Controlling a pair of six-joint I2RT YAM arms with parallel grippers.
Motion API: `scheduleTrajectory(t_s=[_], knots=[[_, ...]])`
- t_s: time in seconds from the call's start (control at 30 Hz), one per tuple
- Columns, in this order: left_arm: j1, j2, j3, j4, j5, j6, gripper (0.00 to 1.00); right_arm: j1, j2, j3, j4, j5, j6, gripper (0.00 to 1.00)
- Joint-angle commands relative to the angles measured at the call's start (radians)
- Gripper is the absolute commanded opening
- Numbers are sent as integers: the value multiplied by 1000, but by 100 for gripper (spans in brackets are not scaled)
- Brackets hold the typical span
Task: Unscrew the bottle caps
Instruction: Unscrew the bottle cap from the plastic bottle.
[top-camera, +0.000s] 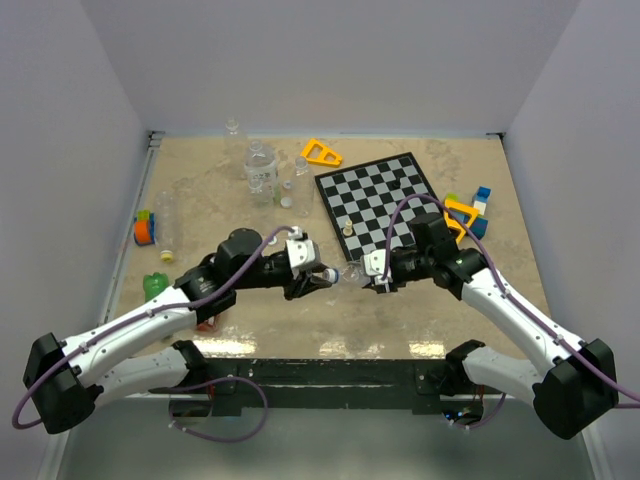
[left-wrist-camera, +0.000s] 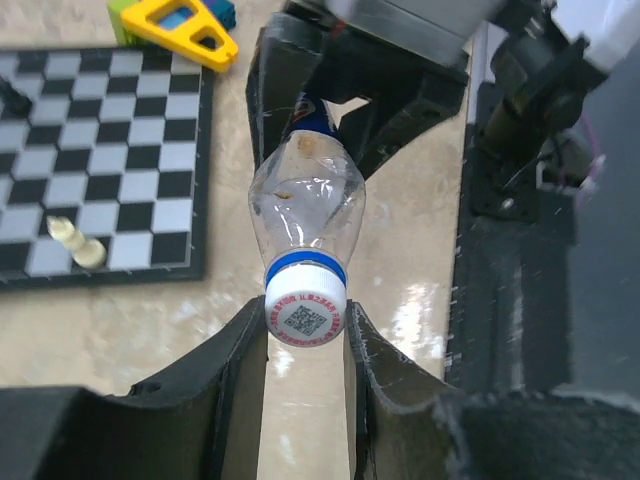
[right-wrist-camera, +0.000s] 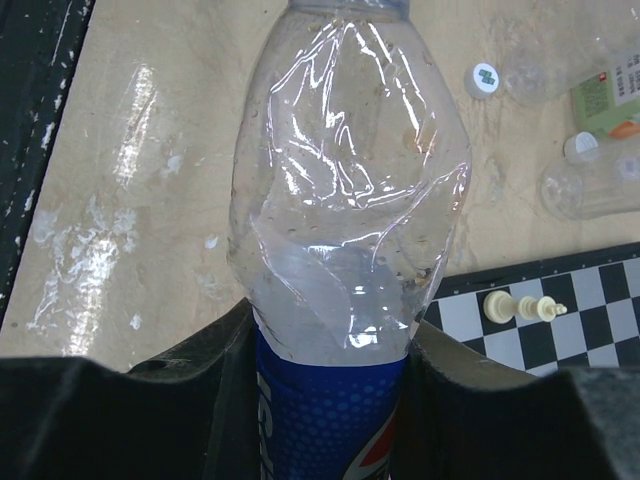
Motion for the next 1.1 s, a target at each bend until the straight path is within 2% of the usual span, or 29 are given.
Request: scheduleTrajectory(t_s=[0.0, 0.07, 0.17, 0.33, 0.53, 0.63, 0.77, 0.93, 1.0, 1.07], knots=[[-2, -3, 143, -135, -189, -485, 0, -3, 7, 10, -2, 2, -7, 16], [-1, -10, 150, -189, -264, -719, 0, -3, 9, 12, -5, 2, -7, 16], [-1, -3, 160, -227, -276, -877, 0, -3, 3, 12, -5, 2, -7, 16], [-1, -54, 121, -189, -318, -944, 0, -2, 4, 10, -3, 4, -7, 16], [-1, -66, 114, -194, -339, -932, 0, -3, 7, 10, -2, 6, -7, 16], [1, -65, 115, -197, -335, -898, 22, -3, 7, 10, -2, 6, -6, 16], [5, -75, 134, -224, -329, -816, 60, -2, 9, 10, -2, 6, -7, 16], [5, -143, 144, -246, -322, -685, 88, -2, 9, 10, -3, 6, -6, 15], [5, -169, 150, -272, -348, -624, 96, -2, 9, 10, -3, 6, -7, 16], [4, -194, 161, -305, -371, -561, 99, -3, 7, 10, -5, 6, -7, 16]])
